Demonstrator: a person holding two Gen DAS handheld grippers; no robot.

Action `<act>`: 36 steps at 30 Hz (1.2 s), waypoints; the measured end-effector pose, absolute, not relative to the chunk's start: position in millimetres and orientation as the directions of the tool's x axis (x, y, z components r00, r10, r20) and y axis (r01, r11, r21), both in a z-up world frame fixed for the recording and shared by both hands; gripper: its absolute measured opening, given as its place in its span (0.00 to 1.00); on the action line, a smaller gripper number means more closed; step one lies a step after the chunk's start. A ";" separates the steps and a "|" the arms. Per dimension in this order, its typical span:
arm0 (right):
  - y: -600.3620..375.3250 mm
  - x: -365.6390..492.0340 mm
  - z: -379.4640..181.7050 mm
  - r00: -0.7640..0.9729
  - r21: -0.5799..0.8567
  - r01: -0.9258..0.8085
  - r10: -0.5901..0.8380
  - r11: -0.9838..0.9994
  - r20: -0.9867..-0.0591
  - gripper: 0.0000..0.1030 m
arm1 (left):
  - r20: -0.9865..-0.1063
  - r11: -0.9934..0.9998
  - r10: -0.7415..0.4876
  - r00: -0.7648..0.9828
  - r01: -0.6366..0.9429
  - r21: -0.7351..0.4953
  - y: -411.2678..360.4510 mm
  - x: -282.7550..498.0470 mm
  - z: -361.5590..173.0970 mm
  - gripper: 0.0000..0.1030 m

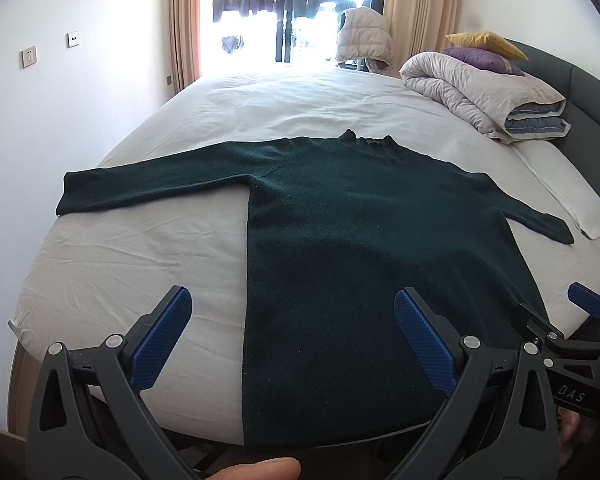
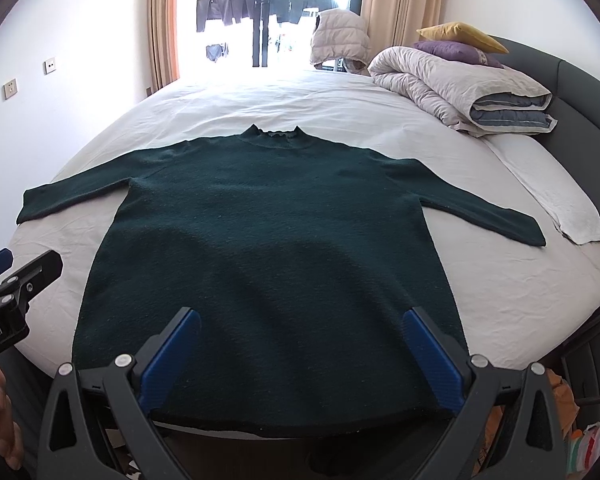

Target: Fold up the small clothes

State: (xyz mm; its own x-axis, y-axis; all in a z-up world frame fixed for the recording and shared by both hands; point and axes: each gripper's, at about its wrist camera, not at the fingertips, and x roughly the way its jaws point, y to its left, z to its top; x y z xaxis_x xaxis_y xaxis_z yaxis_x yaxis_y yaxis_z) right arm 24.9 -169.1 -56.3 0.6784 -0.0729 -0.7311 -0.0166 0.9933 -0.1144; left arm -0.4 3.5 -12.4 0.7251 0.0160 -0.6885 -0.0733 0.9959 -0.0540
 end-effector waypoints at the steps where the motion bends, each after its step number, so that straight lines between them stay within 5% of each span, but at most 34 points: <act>1: -169.1 25.0 -56.3 0.679 -0.115 -0.016 -0.073 0.993 -0.731 1.00 | -0.689 0.996 0.016 0.724 -0.073 -0.055 3.3 -0.3 -12.7 1.00; 36: -169.1 25.1 -57.2 0.679 -0.114 -0.018 -0.072 0.993 -0.731 1.00 | -0.695 0.995 0.016 0.719 -0.076 -0.056 2.5 -2.8 -16.8 1.00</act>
State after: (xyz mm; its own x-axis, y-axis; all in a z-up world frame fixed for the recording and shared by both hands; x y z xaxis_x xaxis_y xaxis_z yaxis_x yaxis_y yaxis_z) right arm 25.1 -169.1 -57.2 0.6787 -0.0716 -0.7309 -0.0176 0.9934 -0.1136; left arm -2.8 2.5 -16.8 0.7187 0.0157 -0.6952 -0.0764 0.9955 -0.0564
